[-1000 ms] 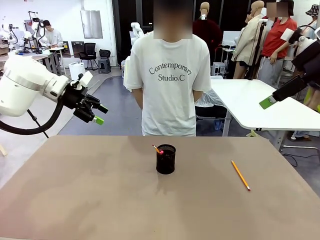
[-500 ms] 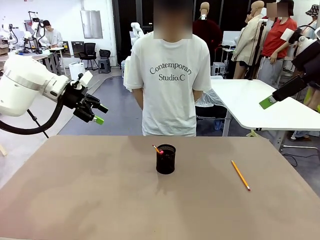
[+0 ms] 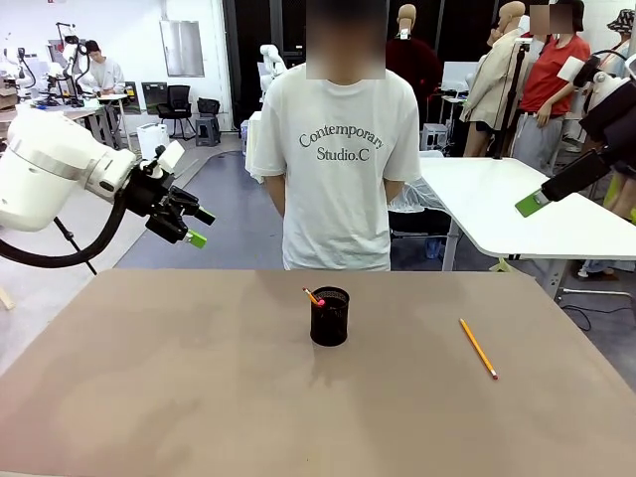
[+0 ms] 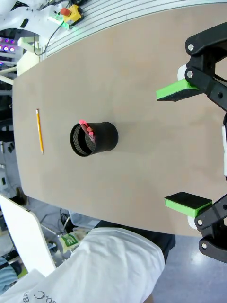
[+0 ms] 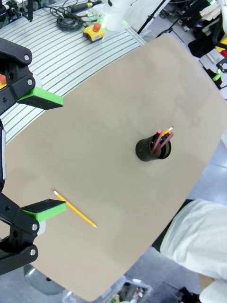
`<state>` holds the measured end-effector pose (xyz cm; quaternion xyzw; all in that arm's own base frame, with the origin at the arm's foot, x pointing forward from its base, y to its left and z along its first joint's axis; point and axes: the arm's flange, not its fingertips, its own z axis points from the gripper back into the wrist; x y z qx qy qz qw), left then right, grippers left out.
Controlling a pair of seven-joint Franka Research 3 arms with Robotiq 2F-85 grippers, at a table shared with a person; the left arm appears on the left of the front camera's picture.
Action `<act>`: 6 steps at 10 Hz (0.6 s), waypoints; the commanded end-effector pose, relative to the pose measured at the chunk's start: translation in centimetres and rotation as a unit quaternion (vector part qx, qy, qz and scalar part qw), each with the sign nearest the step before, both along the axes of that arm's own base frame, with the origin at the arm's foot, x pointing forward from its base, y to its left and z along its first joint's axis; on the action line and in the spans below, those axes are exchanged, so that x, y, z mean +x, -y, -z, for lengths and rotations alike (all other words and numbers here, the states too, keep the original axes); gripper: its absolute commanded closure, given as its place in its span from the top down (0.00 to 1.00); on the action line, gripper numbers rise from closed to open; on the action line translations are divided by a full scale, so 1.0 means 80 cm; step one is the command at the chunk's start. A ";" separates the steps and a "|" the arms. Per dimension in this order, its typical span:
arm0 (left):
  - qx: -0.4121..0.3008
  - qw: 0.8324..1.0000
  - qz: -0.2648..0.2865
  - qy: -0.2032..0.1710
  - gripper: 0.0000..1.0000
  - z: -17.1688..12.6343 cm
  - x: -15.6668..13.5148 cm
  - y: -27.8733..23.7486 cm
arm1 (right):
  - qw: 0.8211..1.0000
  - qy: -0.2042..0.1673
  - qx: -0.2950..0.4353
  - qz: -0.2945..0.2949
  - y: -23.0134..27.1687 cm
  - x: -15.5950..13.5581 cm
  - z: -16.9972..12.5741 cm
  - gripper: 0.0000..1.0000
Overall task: Place the pens into the pen holder.
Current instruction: Pick up a writing instrument from the table and place it into the Pen holder.
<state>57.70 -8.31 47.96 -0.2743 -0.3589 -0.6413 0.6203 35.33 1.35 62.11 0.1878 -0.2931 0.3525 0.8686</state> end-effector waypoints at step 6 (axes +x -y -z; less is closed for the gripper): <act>0.001 1.000 0.001 0.001 1.00 -0.002 0.000 0.000 | 0.999 -0.019 -0.020 0.027 -0.014 0.015 0.013 1.00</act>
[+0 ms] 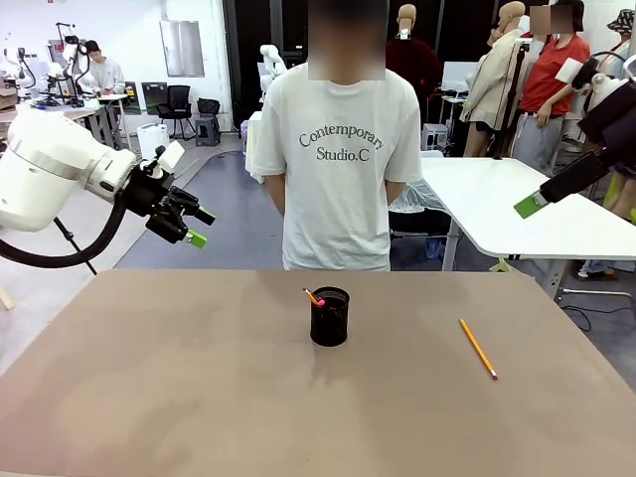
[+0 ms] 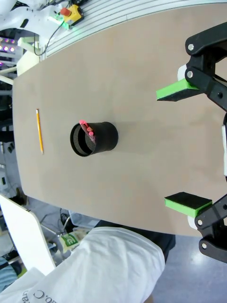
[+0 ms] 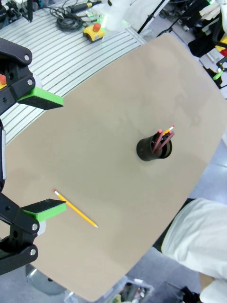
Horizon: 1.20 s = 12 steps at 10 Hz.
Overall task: Place the pens into the pen holder.
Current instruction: Pick up a writing instrument from the table and place it into the Pen holder.
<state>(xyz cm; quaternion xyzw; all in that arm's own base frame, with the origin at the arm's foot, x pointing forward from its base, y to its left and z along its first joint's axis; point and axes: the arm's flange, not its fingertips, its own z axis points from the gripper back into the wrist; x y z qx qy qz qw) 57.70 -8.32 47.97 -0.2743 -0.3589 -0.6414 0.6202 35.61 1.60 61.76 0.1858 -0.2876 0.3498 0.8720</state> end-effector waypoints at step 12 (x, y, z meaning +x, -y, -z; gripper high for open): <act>0.001 1.000 0.001 0.001 1.00 -0.002 0.000 0.000 | 0.943 -0.120 -0.198 0.240 -0.088 0.157 0.205 1.00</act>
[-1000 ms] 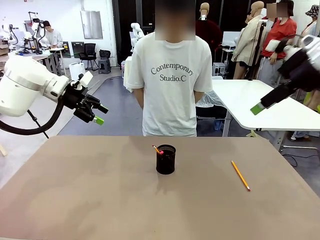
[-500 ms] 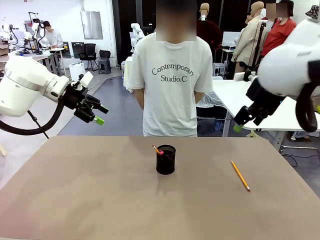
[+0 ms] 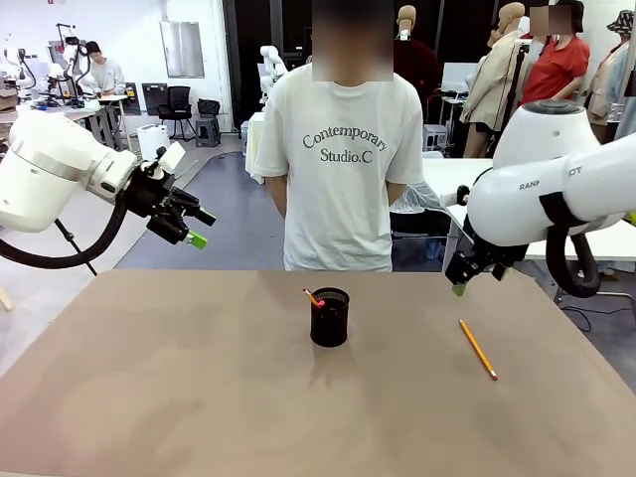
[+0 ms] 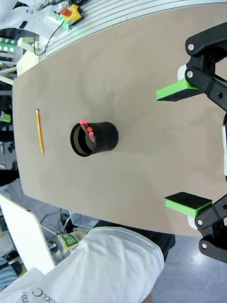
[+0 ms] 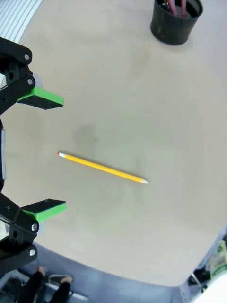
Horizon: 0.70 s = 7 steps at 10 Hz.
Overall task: Place the pens into the pen holder.
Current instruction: Pick up a writing instrument from the table and place it into the Pen holder.
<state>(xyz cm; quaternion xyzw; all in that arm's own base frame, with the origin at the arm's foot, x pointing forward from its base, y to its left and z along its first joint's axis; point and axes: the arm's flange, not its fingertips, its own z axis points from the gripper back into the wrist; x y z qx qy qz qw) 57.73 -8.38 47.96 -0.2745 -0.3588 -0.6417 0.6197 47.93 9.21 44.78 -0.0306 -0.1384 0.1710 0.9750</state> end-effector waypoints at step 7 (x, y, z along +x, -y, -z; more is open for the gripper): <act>0.001 1.000 0.000 0.001 1.00 -0.002 -0.001 -0.001 | 1.000 0.000 0.000 0.000 0.000 0.000 0.000 1.00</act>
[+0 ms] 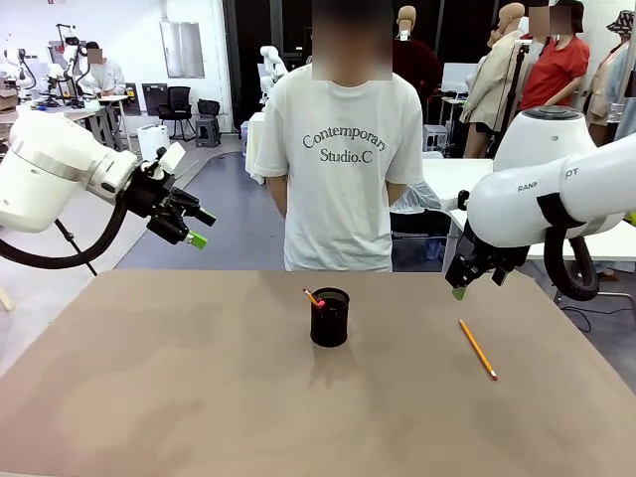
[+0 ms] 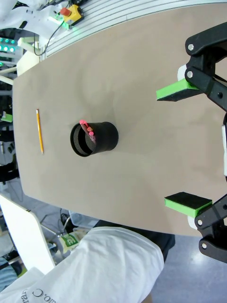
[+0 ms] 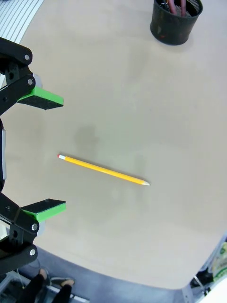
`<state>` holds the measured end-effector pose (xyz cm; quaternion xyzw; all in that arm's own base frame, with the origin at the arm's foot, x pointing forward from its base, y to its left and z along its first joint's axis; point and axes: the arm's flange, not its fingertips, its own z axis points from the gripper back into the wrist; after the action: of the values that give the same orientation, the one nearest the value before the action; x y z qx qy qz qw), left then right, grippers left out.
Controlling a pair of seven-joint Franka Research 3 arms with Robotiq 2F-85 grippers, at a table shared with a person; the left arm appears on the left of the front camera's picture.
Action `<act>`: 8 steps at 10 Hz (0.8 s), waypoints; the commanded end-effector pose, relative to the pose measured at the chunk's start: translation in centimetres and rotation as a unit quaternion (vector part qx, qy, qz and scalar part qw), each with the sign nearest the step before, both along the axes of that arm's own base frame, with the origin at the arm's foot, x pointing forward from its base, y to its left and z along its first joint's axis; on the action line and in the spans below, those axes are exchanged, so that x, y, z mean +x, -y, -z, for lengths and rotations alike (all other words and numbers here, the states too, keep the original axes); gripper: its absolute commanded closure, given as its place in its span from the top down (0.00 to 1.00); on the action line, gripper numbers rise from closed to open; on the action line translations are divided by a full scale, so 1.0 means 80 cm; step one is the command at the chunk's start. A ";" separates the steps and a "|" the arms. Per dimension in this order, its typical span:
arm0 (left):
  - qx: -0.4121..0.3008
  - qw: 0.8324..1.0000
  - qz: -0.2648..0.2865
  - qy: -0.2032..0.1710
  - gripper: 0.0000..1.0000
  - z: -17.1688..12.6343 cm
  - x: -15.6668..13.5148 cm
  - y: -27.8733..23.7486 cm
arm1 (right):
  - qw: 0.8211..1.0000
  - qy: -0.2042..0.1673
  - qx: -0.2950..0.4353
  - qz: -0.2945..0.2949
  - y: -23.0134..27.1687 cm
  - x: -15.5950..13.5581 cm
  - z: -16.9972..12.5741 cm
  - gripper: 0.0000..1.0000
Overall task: Place the pens into the pen holder.
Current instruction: Pick up a writing instrument from the table and place it into the Pen holder.
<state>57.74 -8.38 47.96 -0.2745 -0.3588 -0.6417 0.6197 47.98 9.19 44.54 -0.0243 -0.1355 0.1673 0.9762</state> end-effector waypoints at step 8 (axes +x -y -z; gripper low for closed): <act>0.001 1.000 0.000 0.001 1.00 -0.002 -0.001 -0.001 | 0.988 -0.118 0.041 0.088 0.045 0.099 0.103 1.00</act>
<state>57.75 -8.38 47.96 -0.2744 -0.3589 -0.6418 0.6197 55.13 5.48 35.57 0.0018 -0.0279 0.0872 0.9958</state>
